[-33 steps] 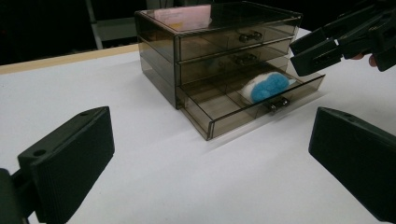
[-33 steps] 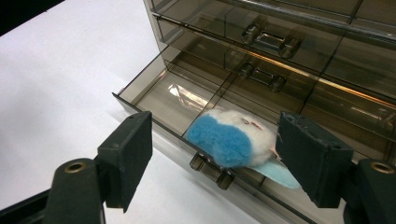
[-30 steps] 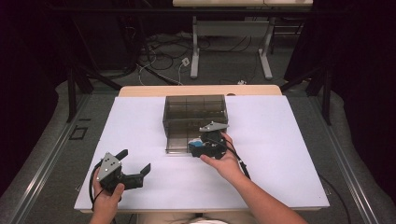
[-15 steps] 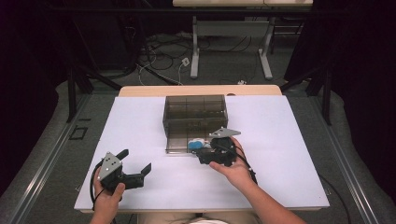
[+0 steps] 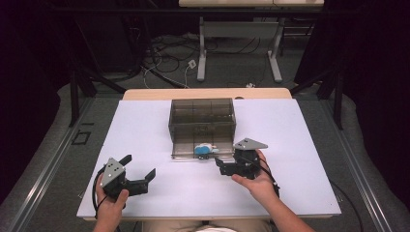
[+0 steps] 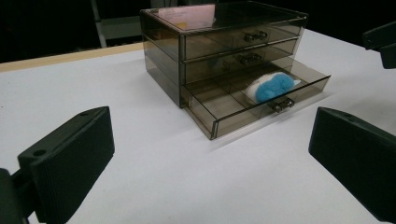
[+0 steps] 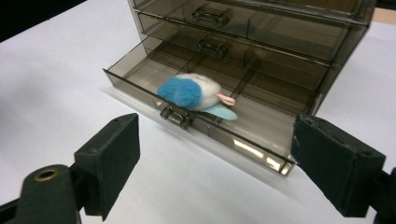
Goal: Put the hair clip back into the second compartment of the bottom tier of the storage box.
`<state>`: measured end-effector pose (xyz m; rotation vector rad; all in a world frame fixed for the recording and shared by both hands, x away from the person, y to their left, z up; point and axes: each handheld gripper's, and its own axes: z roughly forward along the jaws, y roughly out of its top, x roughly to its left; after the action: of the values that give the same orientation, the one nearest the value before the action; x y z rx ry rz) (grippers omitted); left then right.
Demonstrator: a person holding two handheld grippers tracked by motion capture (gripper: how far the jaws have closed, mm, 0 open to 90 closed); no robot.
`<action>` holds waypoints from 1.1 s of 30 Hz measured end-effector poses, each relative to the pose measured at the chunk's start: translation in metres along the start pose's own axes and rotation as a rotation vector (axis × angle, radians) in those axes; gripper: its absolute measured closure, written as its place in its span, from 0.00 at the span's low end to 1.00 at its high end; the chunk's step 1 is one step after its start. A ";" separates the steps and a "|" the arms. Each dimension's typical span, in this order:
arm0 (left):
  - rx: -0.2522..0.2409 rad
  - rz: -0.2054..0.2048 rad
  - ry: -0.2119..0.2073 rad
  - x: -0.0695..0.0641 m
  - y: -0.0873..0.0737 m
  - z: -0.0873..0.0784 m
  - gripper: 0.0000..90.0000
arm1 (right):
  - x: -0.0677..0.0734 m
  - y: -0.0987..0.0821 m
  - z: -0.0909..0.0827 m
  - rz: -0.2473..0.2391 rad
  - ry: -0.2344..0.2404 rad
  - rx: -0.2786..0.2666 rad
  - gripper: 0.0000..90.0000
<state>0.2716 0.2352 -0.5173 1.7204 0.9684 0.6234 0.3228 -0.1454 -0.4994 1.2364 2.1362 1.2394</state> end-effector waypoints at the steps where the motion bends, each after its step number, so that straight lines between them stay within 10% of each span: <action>1: 0.004 0.001 0.000 0.000 0.000 0.000 0.00 | -0.001 -0.001 -0.002 0.007 -0.001 0.001 0.17; 33: -0.006 -0.008 0.015 0.003 0.000 -0.001 0.00 | -0.056 -0.023 -0.067 0.052 -0.168 -0.063 0.00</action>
<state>0.2726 0.2377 -0.5171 1.7079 0.9819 0.6342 0.2965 -0.2312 -0.4875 1.3270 1.9426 1.1700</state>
